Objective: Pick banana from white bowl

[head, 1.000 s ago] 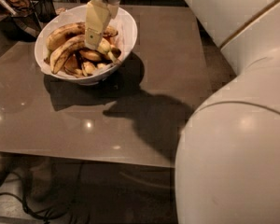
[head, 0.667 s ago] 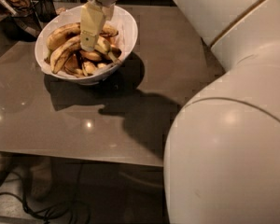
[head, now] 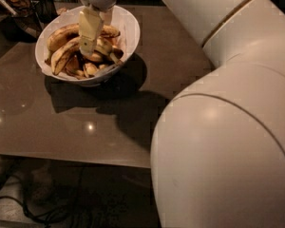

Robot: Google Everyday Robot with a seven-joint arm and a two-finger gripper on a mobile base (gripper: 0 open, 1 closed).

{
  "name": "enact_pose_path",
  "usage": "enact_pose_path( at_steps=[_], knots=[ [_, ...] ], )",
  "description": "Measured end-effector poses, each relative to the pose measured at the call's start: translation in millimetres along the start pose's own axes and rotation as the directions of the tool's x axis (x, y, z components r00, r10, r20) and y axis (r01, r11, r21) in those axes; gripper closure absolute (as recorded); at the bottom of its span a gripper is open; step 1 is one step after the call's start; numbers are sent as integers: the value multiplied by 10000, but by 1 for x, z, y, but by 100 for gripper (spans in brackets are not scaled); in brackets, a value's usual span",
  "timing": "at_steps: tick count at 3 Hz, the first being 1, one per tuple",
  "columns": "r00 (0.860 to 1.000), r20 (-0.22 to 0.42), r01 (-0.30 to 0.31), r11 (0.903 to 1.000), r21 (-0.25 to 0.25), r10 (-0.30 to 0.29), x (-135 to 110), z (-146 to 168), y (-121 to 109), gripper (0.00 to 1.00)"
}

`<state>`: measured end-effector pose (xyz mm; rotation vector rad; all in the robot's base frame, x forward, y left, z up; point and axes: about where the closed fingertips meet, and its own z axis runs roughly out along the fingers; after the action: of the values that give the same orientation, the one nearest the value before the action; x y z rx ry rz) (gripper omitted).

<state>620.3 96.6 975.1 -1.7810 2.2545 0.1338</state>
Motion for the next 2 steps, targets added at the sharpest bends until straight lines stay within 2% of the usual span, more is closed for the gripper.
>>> enact_pose_path(
  at_steps=[2],
  knots=[
    [9998,-188,-27,9996,-294,22,-4,18,-3,25]
  ],
)
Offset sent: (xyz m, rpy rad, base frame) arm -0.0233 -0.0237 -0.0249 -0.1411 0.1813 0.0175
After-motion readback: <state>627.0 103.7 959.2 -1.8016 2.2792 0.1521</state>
